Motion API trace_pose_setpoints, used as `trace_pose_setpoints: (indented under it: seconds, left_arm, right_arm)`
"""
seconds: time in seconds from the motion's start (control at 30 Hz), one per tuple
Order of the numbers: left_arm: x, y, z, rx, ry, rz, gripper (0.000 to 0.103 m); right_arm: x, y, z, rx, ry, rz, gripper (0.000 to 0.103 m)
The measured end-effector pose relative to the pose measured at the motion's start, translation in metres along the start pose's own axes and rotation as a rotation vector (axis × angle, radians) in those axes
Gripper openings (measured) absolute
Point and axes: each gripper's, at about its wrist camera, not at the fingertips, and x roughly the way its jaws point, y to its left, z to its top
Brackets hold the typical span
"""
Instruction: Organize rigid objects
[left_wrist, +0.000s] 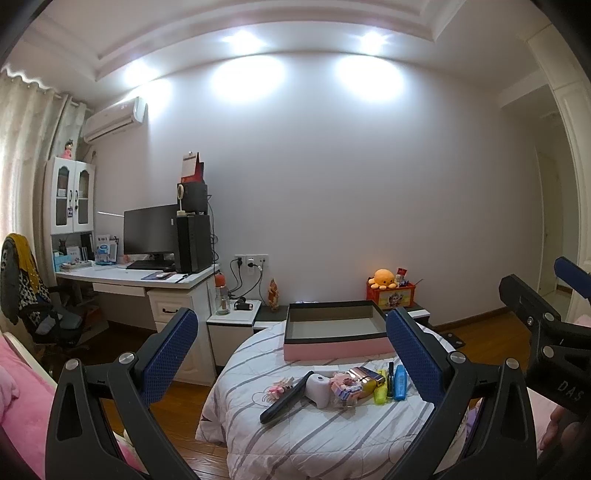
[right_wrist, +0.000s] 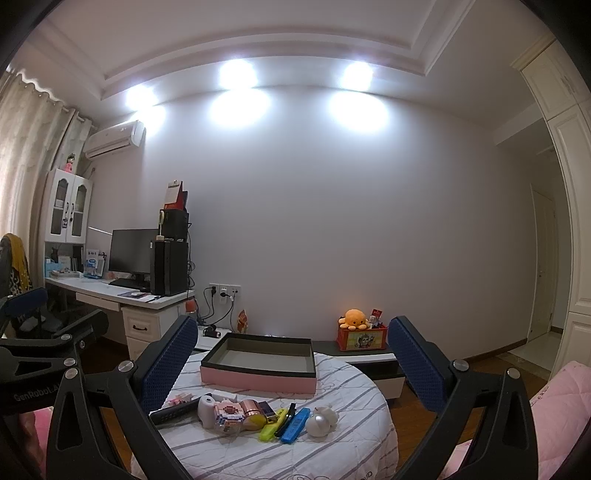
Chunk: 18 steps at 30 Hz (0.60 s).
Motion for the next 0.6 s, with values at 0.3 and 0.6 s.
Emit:
trace_pose_setpoints:
  seconds: [0.3, 0.6]
  left_arm:
    - [0.0012, -0.002, -0.0009, 0.005, 0.002, -0.001, 0.103]
    - [0.0034, 0.0023, -0.0022, -0.018, 0.007, 0.012, 0.103]
  right_arm:
    - [-0.0008, 0.001, 0.0043, 0.003, 0.009, 0.004, 0.103]
    - [0.0019, 0.0039, 0.0011, 0.006, 0.011, 0.009, 0.103]
